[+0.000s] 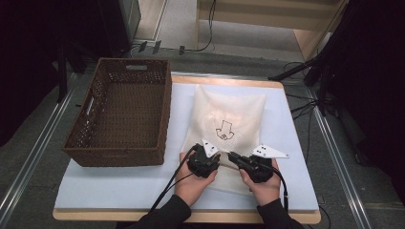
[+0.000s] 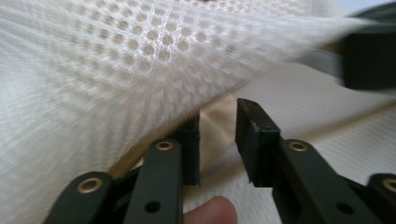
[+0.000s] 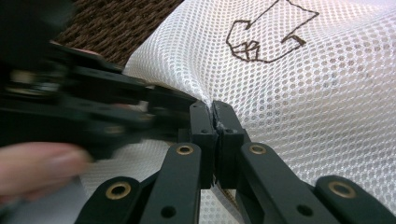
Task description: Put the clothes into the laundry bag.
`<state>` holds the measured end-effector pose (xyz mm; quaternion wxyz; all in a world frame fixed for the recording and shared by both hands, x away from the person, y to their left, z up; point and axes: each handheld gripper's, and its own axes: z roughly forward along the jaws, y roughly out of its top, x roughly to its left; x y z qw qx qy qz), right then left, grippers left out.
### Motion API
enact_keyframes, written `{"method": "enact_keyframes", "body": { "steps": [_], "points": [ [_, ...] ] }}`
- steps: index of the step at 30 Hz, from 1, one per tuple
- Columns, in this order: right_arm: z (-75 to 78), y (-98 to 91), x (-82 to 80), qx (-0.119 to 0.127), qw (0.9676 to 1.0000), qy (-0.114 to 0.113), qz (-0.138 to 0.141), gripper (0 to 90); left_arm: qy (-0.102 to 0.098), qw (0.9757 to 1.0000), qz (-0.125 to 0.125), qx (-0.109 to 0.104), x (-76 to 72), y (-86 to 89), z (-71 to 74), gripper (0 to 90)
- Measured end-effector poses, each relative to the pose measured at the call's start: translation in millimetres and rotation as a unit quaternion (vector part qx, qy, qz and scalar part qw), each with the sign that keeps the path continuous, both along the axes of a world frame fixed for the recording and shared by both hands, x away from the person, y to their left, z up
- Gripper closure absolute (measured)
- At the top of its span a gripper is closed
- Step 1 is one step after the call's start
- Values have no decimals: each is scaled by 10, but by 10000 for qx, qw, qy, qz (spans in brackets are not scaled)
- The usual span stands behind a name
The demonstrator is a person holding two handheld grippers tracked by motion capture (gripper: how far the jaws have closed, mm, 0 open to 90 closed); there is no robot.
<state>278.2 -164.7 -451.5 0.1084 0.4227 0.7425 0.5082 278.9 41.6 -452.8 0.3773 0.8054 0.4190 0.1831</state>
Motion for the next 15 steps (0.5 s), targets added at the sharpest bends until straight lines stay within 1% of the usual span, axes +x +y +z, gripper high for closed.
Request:
{"method": "enact_keyframes", "body": {
  "steps": [1, 2, 3, 4, 5, 6, 7, 8, 9, 12, 14, 15],
  "points": [
    [2, 2, -4, -1, 10000, -10, -7, 884, -40, 9999, -82, -63, -60, 71, 32, 655],
    [-1, 0, -17, -21, 10000, -28, -10, 882, -88, 9999, -107, -71, -172, 236, 69, 628],
    [-6, -3, -25, -36, 10000, -14, -16, 881, -88, 9999, -107, -71, -172, 236, 69, 621],
    [-6, -3, -25, -36, 10000, -14, -16, 881, -79, 9999, -106, -90, -221, 325, 78, 612],
    [-31, -10, -32, -56, 10000, 30, 1, 877, -102, 9999, -59, -91, -311, 501, 76, 603],
    [-51, -13, -31, -96, 9999, 52, 6, 873, -94, 9999, -18, -97, -351, 581, 67, 602],
    [-75, -13, -33, -144, 9999, 81, 0, 867, -94, 9999, -18, -97, -351, 581, 67, 599],
    [-103, -12, -35, -214, 9997, 113, 10, 857, -91, 9999, 81, -76, -408, 720, 36, 595],
    [-103, -12, -35, -214, 9997, 113, 10, 857, -91, 9999, 81, -76, -408, 720, 36, 588],
    [-211, 5, -41, -511, 9983, 261, 43, 816, -3, 9997, 227, -8, -445, 872, -13, 579],
    [-281, 14, -36, -715, 9966, 406, 39, 783, 37, 9996, 271, 17, -459, 925, -47, 568],
    [-313, 0, -28, -684, 9964, 505, 12, 749, 68, 9996, 286, 38, -461, 940, -63, 558]
  ]
}}
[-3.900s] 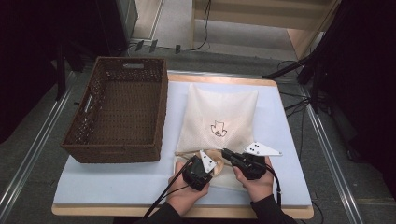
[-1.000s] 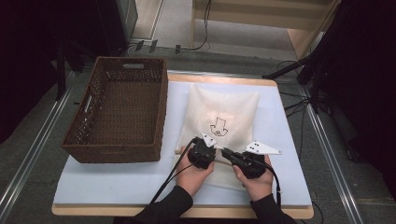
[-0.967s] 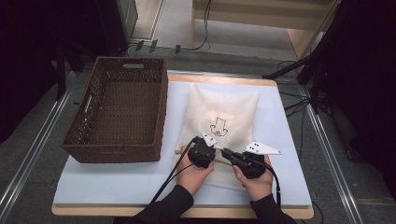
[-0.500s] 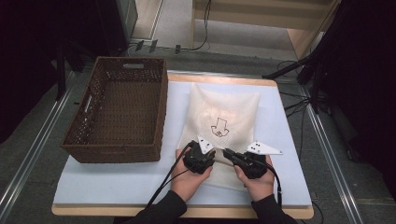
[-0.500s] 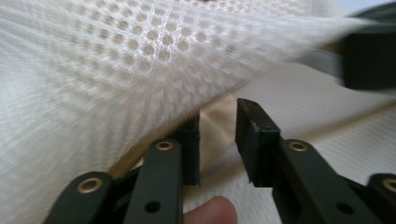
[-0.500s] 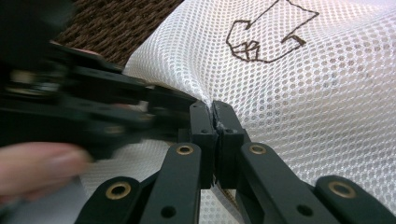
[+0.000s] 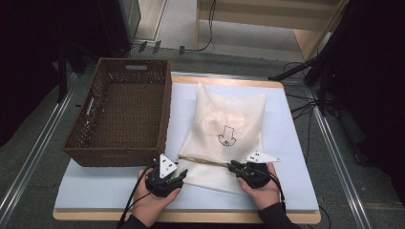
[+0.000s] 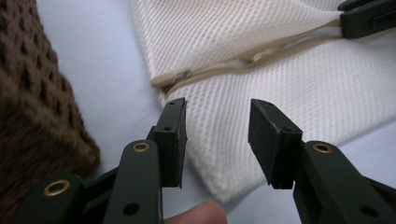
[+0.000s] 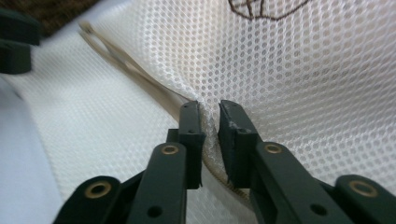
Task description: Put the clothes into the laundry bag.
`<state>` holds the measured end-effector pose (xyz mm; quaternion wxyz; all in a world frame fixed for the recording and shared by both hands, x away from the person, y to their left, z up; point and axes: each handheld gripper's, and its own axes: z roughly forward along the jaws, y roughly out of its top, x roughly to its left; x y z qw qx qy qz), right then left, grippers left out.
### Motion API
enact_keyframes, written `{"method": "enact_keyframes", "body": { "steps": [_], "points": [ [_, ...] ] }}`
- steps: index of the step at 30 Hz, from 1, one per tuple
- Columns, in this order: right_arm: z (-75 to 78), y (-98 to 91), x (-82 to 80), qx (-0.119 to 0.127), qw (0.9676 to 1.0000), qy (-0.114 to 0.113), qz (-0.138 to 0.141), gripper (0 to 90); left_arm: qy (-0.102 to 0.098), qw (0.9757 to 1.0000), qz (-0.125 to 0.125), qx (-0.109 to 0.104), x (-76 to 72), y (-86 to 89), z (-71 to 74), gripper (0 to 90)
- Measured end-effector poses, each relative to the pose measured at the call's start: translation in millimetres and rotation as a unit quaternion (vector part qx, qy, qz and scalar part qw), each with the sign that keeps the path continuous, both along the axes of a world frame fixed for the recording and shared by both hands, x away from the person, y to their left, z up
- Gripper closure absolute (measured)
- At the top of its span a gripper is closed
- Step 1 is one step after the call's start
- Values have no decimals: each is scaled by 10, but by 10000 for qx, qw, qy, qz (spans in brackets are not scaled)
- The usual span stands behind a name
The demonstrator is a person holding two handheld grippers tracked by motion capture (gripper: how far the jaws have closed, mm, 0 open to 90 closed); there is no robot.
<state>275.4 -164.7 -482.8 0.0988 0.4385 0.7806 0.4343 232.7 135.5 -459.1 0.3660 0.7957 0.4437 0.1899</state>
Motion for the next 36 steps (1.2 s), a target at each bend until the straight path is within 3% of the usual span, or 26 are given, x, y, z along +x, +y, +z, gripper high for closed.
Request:
{"method": "enact_keyframes", "body": {
  "steps": [3, 6, 7, 8, 10, 15, 18, 20, 22, 28, 30, 33, 34, 36],
  "points": [
    [8, -11, 7, 65, 10000, 31, 48, 710, 89, 10000, 17, 38, 18, 22, -35, 551],
    [5, -9, 2, 55, 10000, 21, 45, 741, 65, 10000, 10, -62, 13, -39, -29, 555],
    [7, -8, 3, 35, 10000, -5, 17, 779, 33, 10000, -36, -58, 7, -90, -22, 557],
    [27, -8, 0, 27, 10000, -71, -26, 873, 25, 9999, -111, -73, 7, -149, -18, 585],
    [83, -13, -5, 144, 9998, -148, -61, 887, 59, 9993, -329, -146, 41, -328, -7, 622],
    [226, -31, -25, 447, 9979, -452, -140, 889, 52, 9993, -358, -107, 153, -528, -11, 650],
    [321, -51, -9, 757, 9955, -525, -214, 889, 124, 9997, -192, -93, 272, -664, -20, 666],
    [351, -47, -3, 821, 9949, -539, -231, 889, 236, 9997, 22, 39, 404, -770, -67, 653],
    [360, -43, 0, 821, 9947, -575, -211, 889, 280, 9995, 100, 115, 437, -791, -86, 639],
    [372, -34, 12, 849, 9946, -570, -184, 889, 499, 9981, 353, -99, 610, -917, -115, 621],
    [366, -24, 18, 823, 9949, -556, -166, 889, 549, 9976, 418, -23, 676, -981, -101, 653],
    [362, 11, 17, 788, 9953, -540, -135, 889, 749, 9957, 526, -121, 800, -1076, -81, 747],
    [357, 34, 15, 745, 9957, -534, -130, 889, 934, 9936, 577, -268, 885, -1121, -71, 765],
    [351, 41, 15, 734, 9958, -524, -126, 889, 985, 9928, 598, -339, 925, -1143, -71, 778]
  ]
}}
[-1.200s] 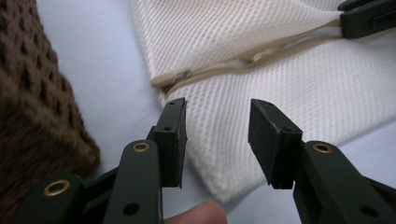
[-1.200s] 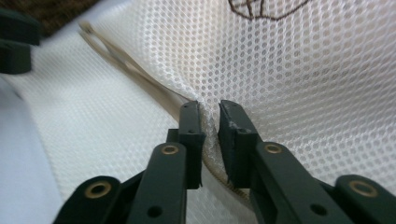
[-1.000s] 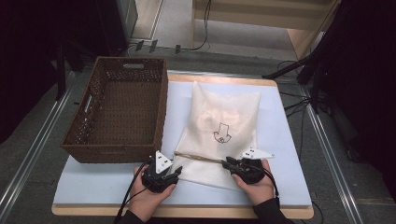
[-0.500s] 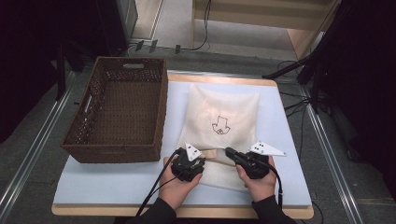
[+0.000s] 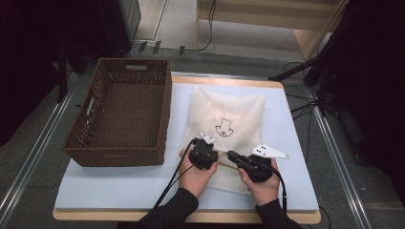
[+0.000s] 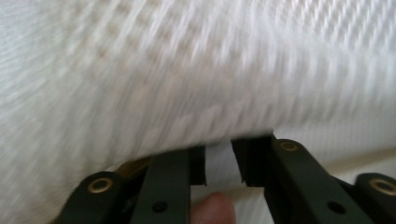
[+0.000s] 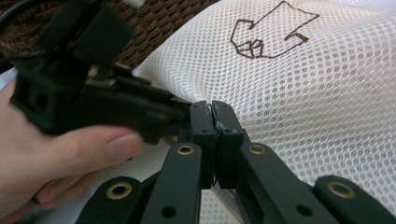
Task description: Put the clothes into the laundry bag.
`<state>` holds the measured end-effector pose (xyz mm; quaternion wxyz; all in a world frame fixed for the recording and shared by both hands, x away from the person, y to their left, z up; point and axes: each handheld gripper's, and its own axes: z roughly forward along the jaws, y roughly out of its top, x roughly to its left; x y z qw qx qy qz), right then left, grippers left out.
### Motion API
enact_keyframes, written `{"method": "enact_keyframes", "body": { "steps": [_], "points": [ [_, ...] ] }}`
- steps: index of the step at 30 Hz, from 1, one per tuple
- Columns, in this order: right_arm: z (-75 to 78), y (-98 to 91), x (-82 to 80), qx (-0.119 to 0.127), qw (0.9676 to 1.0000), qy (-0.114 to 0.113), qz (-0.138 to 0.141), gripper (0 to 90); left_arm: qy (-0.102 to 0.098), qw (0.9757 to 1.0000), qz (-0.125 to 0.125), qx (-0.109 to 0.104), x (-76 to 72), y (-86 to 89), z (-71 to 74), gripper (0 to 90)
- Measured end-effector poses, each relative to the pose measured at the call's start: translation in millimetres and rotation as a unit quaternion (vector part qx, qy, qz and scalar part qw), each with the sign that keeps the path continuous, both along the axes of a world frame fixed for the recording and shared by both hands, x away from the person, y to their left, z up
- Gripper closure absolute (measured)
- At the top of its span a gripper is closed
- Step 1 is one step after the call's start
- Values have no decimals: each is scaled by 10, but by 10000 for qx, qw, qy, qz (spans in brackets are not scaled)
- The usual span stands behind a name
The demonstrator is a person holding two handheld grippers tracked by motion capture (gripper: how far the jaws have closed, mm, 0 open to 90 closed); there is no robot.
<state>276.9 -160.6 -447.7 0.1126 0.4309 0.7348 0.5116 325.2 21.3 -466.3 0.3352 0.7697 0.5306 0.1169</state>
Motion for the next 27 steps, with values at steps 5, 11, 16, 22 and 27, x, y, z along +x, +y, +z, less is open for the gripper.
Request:
{"method": "enact_keyframes", "body": {
  "steps": [5, 11, 16, 22, 27],
  "points": [
    [-74, -7, 19, -109, 9998, 123, -59, 890, -425, 9990, 122, -58, 91, -83, -81, 808],
    [-129, -86, 29, -92, 9997, 220, -93, 890, -389, 9976, -568, -57, -147, 44, -30, 632],
    [-179, -65, 19, -177, 9995, 269, 45, 889, -625, 9953, -742, -22, -404, 321, 10, 603],
    [-254, -92, 25, -238, 9985, 445, 225, 878, -1041, 9900, -903, 303, -757, 731, 95, 564],
    [-286, -90, 12, -296, 9980, 440, 352, 608, -959, 9927, -601, 407, -841, 1048, 41, 512]
  ]
}}
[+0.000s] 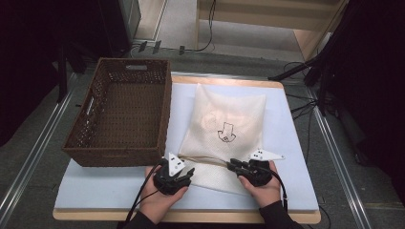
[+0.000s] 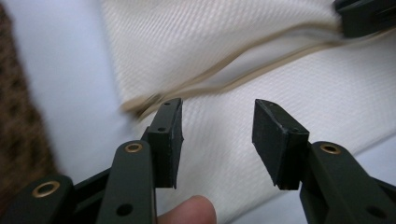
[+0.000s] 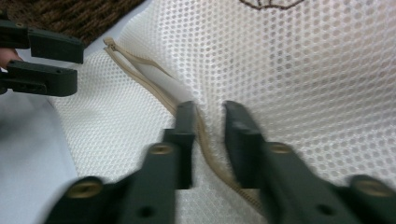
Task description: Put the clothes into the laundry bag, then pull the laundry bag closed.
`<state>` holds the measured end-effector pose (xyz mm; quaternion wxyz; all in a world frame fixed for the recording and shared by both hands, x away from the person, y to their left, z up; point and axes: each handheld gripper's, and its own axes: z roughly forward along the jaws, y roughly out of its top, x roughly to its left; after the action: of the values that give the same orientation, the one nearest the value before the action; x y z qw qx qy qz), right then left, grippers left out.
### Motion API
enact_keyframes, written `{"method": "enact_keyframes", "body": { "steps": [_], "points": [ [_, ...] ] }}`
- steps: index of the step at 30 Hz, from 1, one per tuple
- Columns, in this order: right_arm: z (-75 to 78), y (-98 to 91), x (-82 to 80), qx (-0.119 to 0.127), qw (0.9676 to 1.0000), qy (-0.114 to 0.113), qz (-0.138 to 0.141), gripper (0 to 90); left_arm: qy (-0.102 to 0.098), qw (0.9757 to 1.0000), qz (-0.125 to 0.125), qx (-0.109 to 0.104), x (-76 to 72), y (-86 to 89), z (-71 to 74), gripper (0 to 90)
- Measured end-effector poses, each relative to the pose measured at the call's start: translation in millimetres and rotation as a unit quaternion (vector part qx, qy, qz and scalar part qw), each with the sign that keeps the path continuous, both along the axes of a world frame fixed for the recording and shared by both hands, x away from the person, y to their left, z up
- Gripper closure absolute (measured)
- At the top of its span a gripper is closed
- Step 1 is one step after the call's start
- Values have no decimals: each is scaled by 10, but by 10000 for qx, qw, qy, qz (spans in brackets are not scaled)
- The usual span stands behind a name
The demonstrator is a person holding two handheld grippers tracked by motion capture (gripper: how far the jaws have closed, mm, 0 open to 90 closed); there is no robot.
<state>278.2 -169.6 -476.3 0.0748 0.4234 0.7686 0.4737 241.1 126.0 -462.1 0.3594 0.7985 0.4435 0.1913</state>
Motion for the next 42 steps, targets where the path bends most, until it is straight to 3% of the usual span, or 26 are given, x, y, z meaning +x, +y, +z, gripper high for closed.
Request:
{"method": "enact_keyframes", "body": {
  "steps": [3, 5, 6, 7, 10, 12, 13, 14, 16, 23, 25, 27, 30, 32, 34, 37, 39, 41, 42],
  "points": [
    [63, 8, -21, 54, 9999, -97, 7, 504, 166, 9996, 207, -99, 33, 92, -40, 507],
    [144, 40, -57, 75, 9996, -262, -16, 442, 173, 9995, 267, -26, 50, 87, -45, 502],
    [144, 40, -57, 75, 9996, -262, -16, 442, 156, 9994, 310, -18, 57, 77, -49, 502],
    [183, 78, -87, 50, 9992, -406, -2, 442, 271, 9992, 293, -93, 76, 57, -70, 506],
    [211, 120, -114, 39, 9989, -477, 6, 450, 251, 9991, 346, -22, 76, 28, -88, 531],
    [239, 198, -140, 32, 9985, -555, -12, 461, 288, 9989, 376, -16, 87, 26, -78, 679],
    [239, 198, -140, 32, 9985, -555, -12, 461, 307, 9988, 371, -28, 94, 31, -74, 679],
    [253, 256, -161, 37, 9981, -608, 47, 470, 405, 9986, 308, -141, 104, 51, -70, 798],
    [258, 290, -174, 34, 9981, -613, 82, 471, 428, 9985, 276, -212, 99, 57, -68, 834],
    [266, 527, -232, 57, 9973, -604, 405, 498, 93, 9996, 36, -261, -94, 20, 70, 865],
    [239, 630, -270, -83, 9965, -626, 553, 501, 39, 9996, -61, -277, -171, -20, 77, 865],
    [215, 675, -277, -149, 9959, -645, 620, 500, 54, 9995, -222, -226, -255, -67, 52, 863],
    [188, 720, -274, -168, 9952, -633, 733, 501, 71, 9995, -237, -214, -268, -63, 29, 857],
    [91, 804, -247, -401, 9936, -547, 904, 524, 183, 9991, -210, -328, -247, -30, 7, 849],
    [51, 822, -238, -482, 9932, -526, 919, 537, 342, 9982, -172, -468, -230, 1, -9, 848],
    [-79, 868, -191, -690, 9926, -346, 934, 591, 342, 9980, -225, -471, -258, 4, -16, 850],
    [-77, 871, -194, -701, 9929, -369, 890, 613, 338, 9980, -246, -465, -263, 5, -14, 850],
    [-78, 879, -196, -754, 9928, -373, 853, 661, 347, 9978, -252, -513, -262, 15, -13, 845],
    [-79, 895, -205, -838, 9919, -410, 858, 774, 355, 9976, -271, -537, -260, 22, -12, 841]
  ]
}}
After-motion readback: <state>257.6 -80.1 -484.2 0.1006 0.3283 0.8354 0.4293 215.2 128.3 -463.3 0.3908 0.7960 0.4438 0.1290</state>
